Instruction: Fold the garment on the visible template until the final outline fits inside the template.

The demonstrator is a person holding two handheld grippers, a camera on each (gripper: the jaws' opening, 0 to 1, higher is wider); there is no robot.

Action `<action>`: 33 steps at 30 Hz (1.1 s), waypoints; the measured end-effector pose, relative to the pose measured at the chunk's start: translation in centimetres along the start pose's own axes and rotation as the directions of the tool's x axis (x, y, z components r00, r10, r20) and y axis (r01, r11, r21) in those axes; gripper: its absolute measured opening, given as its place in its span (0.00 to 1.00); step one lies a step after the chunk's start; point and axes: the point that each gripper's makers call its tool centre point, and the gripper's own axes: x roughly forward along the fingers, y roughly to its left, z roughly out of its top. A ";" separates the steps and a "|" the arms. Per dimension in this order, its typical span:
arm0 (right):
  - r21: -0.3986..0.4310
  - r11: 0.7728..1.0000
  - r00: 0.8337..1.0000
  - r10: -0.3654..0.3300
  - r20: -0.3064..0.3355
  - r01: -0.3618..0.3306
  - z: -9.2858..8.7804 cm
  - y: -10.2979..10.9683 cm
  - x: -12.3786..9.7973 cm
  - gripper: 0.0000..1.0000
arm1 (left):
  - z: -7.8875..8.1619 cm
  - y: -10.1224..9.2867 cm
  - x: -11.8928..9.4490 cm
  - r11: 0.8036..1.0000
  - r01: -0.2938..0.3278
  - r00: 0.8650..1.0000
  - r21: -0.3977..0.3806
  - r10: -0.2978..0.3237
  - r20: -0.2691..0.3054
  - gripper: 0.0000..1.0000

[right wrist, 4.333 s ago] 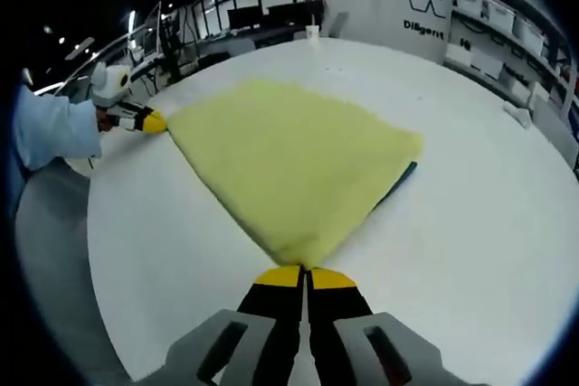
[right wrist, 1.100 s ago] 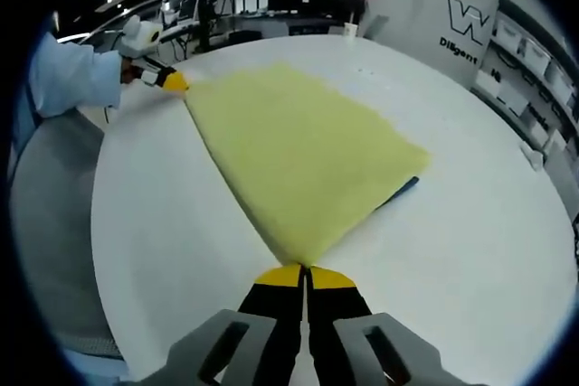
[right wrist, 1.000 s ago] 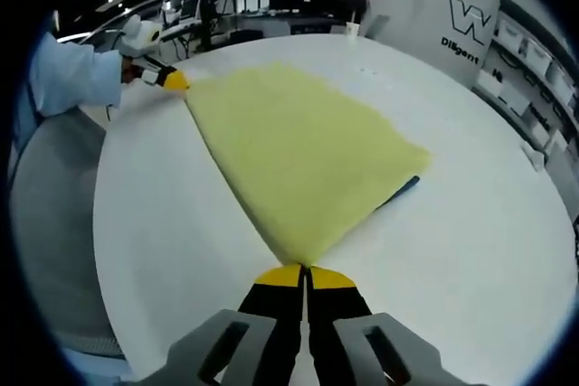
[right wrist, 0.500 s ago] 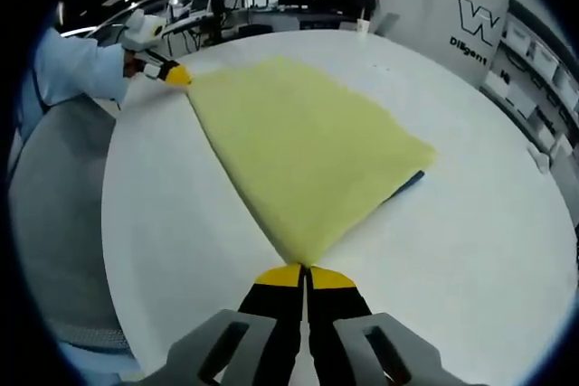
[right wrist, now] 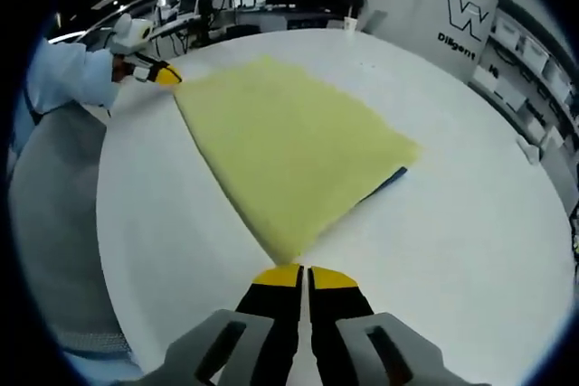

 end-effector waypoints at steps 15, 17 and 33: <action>0.034 0.999 0.988 -0.043 0.151 0.038 4.2 -0.4 -3.2 0.24 | 4.3 -1.1 -2.4 0.999 0.017 0.995 0.050 -0.022 0.100 0.37; 0.053 0.998 0.985 -0.035 0.171 0.027 4.6 0.2 -3.3 0.32 | 4.3 -1.5 -2.5 0.999 0.017 0.994 0.047 -0.022 0.103 0.43; 0.131 0.991 0.929 -0.031 0.369 -0.019 7.7 3.8 -4.3 0.88 | 4.7 -3.2 -4.4 0.995 0.040 0.979 0.097 -0.058 0.193 0.71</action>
